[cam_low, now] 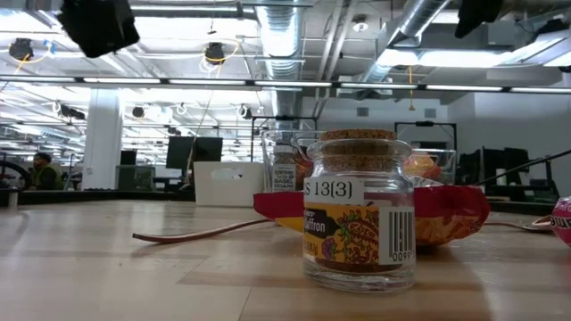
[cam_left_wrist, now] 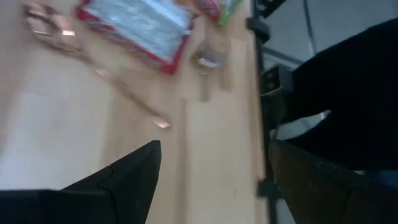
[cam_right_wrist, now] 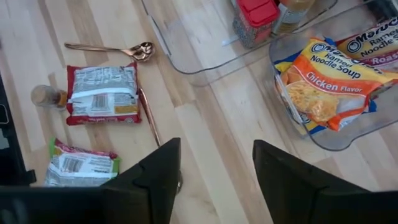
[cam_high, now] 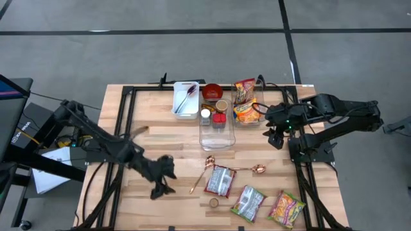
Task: Pick & Place Food Item
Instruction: Put the left gold spoon into the white bin
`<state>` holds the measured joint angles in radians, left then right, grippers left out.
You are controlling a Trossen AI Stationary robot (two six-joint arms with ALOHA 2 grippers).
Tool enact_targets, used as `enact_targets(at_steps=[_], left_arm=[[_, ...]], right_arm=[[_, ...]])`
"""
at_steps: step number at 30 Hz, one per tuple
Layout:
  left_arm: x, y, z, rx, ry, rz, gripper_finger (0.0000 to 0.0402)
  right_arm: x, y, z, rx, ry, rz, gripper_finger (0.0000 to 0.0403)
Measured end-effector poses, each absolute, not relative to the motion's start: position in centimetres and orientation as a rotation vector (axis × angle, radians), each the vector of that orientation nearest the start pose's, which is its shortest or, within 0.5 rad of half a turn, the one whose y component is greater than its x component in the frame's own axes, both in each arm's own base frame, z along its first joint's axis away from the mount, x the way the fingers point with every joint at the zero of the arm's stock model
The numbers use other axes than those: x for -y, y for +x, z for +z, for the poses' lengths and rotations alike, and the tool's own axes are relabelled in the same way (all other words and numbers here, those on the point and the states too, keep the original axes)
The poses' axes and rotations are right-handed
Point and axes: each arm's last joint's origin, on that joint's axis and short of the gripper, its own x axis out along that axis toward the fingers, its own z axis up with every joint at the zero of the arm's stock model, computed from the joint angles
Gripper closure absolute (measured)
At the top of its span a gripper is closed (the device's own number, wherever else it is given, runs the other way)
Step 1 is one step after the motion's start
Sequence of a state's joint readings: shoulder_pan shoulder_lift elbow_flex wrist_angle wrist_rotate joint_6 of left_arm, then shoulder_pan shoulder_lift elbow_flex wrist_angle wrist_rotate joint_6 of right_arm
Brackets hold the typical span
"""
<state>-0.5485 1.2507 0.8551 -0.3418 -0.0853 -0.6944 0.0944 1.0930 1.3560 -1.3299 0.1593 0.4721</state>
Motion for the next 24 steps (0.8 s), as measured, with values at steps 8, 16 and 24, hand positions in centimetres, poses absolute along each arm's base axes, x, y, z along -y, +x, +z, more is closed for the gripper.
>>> enact_targets(at_steps=[8,16,24], left_arm=[[16.8,26.2,21.1,-0.692,-0.559,0.058,0.0112],[16.4,30.4,18.0,-0.666,-0.577,0.293,0.0144],[14.9,33.3,14.5,-0.720,-0.532,0.481,0.0152]], right_arm=[[-1.0,16.0,37.8,-1.003,0.254,-0.278,0.0213],[-0.8,13.8,38.8,-0.938,0.182,-0.219,0.0214],[-0.3,10.7,39.9,-0.834,0.172,-0.209,0.0215]])
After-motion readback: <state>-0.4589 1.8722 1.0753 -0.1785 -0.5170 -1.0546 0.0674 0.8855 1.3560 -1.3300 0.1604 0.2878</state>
